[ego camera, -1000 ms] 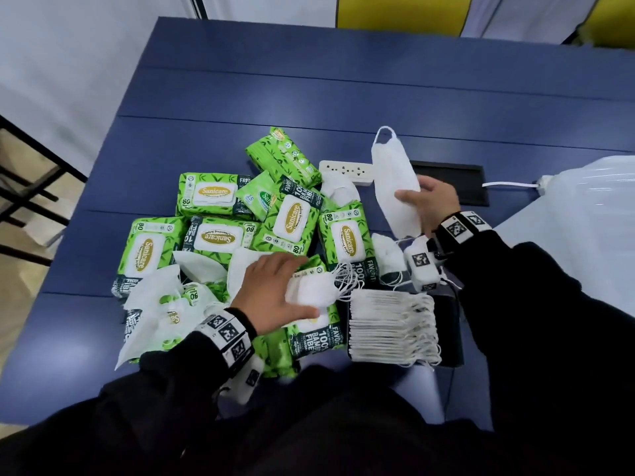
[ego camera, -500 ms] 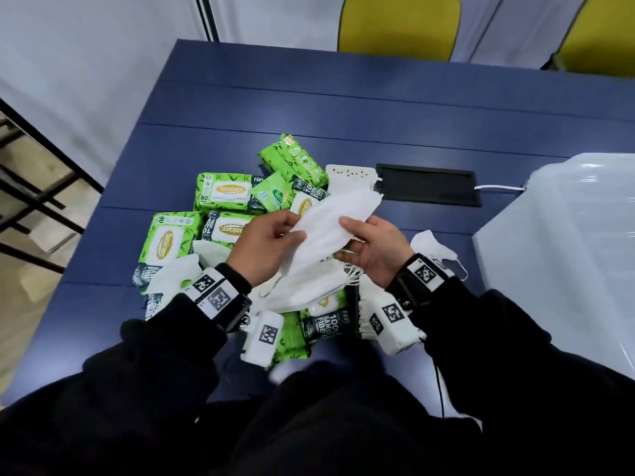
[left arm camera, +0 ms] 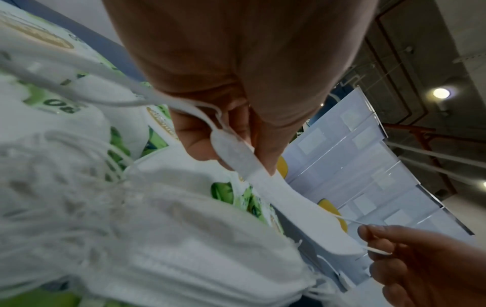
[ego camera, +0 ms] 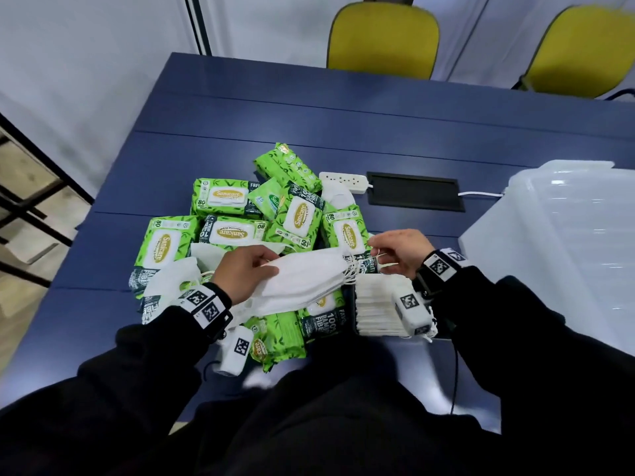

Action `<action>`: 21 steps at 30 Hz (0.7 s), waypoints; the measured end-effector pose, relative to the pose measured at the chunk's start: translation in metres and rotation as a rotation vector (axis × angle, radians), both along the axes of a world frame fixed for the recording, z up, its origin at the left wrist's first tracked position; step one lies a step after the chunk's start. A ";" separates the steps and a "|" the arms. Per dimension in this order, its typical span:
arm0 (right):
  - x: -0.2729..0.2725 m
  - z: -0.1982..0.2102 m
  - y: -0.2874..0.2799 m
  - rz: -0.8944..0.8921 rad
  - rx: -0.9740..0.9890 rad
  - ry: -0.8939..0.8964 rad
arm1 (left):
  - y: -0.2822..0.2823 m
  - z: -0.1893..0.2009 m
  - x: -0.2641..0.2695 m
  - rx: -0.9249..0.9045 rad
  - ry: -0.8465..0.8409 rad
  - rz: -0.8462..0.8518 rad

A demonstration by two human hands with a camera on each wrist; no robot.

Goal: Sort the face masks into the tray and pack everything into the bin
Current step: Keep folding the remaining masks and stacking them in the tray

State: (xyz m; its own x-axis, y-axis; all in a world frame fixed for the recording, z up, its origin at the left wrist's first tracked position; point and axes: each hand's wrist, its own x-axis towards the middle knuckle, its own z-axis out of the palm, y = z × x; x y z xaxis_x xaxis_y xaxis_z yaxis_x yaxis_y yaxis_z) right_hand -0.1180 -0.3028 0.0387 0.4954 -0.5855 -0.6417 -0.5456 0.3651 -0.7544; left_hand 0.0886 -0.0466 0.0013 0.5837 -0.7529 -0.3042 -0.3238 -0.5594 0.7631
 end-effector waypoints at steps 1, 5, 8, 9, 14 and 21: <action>0.000 -0.002 0.001 0.026 -0.020 0.027 | 0.001 -0.005 -0.001 0.009 -0.016 -0.011; 0.002 -0.016 0.004 0.085 -0.093 0.089 | 0.003 -0.017 -0.006 0.005 -0.066 -0.026; 0.007 -0.021 0.008 0.099 -0.135 0.128 | 0.005 -0.024 -0.006 0.023 -0.071 -0.029; 0.009 -0.022 0.008 0.098 -0.142 0.140 | 0.006 -0.026 -0.006 0.035 -0.086 -0.036; 0.013 -0.031 -0.002 0.147 -0.228 0.210 | 0.005 -0.026 -0.009 0.146 -0.356 -0.155; 0.033 -0.034 -0.011 0.544 -0.420 0.545 | -0.028 -0.011 -0.030 0.119 -0.403 -0.416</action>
